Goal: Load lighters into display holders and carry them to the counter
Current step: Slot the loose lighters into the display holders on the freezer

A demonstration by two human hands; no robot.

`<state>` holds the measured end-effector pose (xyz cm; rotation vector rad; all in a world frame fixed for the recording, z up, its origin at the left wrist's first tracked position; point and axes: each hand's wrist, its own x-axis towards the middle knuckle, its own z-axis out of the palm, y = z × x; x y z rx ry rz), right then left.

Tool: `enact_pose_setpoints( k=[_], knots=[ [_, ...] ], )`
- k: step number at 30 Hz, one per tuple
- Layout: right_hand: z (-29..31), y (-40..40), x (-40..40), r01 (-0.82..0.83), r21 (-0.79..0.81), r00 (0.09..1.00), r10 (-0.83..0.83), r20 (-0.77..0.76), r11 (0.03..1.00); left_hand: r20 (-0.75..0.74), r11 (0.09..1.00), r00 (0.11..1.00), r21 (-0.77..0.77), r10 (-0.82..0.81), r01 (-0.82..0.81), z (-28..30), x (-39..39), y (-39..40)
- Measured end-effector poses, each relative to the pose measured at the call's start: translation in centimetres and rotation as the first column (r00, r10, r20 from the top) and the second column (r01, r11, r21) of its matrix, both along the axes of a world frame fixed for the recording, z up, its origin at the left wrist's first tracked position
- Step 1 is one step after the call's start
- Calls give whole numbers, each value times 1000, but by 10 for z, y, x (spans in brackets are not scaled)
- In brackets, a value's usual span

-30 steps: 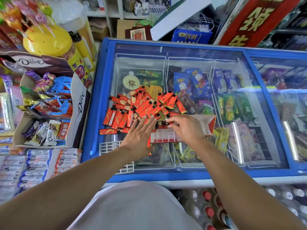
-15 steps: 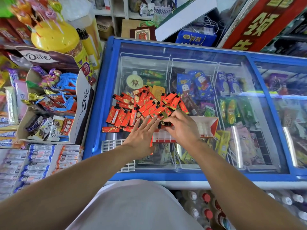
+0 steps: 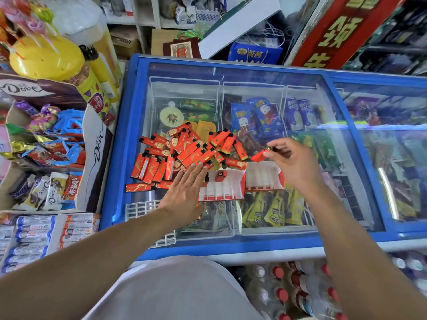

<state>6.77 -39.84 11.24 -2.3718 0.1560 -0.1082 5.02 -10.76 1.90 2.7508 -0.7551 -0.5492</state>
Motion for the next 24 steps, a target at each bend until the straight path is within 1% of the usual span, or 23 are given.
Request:
enact_pose_setpoints(
  k=[3, 6, 8, 10, 13, 19, 24],
  knots=[
    [-11, -16, 1, -71, -95, 985, 54, -166, 993, -1, 1000, 1000, 16, -9, 9, -1, -1, -7],
    [-31, -9, -3, -130, -134, 970, 98, -223, 982, -10, 994, 999, 98, -41, 41, 0, -3, -10],
    [-46, -4, -5, -145, -128, 963, 111, -246, 981, -11, 994, 999, 105, -38, 39, 0, -3, -8],
    [-57, 0, -7, -135, -133, 968, 103, -229, 982, -8, 994, 999, 100, -43, 43, -1, -1, -6],
    [-64, 6, -7, -124, -182, 980, 91, -176, 976, -25, 996, 999, 81, -37, 39, -3, 0, -4],
    [-64, 9, -2, -144, -194, 978, 109, -180, 970, -28, 999, 999, 47, -18, 20, -6, -2, -5],
    [-62, 12, -4, -118, -166, 992, 109, -63, 979, -47, 1000, 999, -15, 2, -3, -4, 0, -2]
  ],
)
